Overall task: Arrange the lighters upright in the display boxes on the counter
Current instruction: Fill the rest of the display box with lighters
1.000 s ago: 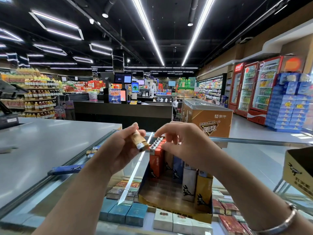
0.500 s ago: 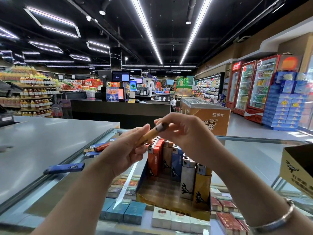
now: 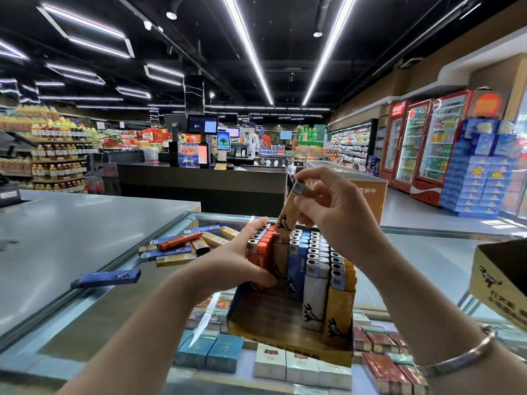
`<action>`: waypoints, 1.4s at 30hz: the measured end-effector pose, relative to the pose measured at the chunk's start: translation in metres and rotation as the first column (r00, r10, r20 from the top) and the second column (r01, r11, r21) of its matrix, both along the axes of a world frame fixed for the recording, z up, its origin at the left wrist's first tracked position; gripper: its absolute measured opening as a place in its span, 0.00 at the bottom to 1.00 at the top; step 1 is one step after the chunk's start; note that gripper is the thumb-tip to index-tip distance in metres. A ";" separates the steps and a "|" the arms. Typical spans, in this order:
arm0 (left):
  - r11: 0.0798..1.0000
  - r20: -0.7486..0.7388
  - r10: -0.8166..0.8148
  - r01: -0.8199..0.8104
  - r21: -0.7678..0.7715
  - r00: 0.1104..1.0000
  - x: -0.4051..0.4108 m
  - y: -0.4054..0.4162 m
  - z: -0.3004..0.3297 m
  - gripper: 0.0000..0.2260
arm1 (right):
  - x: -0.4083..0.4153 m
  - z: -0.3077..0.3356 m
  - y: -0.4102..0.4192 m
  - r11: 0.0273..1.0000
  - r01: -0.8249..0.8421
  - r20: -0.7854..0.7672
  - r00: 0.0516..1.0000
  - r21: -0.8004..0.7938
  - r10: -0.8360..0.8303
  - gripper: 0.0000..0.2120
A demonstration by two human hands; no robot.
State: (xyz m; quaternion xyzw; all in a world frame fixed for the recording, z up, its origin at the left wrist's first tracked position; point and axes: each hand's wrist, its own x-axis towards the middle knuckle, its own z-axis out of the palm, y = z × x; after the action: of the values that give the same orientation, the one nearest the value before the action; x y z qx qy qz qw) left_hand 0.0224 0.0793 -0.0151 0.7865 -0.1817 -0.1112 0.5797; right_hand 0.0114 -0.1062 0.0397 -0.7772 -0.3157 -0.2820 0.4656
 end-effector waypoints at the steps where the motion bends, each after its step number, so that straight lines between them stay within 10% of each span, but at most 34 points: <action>1: 1.000 -0.006 -0.009 0.009 -0.010 1.000 0.000 -0.001 0.000 0.47 | -0.001 -0.001 0.001 1.000 0.002 0.011 1.000 -0.023 -0.002 0.14; 29: 0.999 -0.013 -0.035 0.035 -0.022 0.999 -0.004 -0.002 0.003 0.37 | 0.012 -0.004 0.007 0.748 0.040 -0.127 0.978 -0.662 -0.165 0.13; 36: 0.999 0.037 -0.032 0.031 0.010 0.999 -0.002 0.005 0.001 0.37 | 0.013 -0.008 -0.005 0.881 -0.086 -0.225 0.974 -0.466 -0.024 0.07; 42: 0.990 0.269 0.104 -0.074 -0.119 0.957 -0.004 0.008 0.006 0.25 | 0.024 -0.013 -0.012 0.981 0.136 -0.115 0.982 -0.135 -0.152 0.08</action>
State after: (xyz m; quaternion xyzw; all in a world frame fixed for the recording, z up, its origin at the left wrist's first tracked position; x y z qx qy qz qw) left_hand 0.0185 0.0872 -0.0093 0.7693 -0.2305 0.0353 0.5948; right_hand 0.0350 -0.1183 0.0264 -0.8421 -0.2460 -0.2452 0.4126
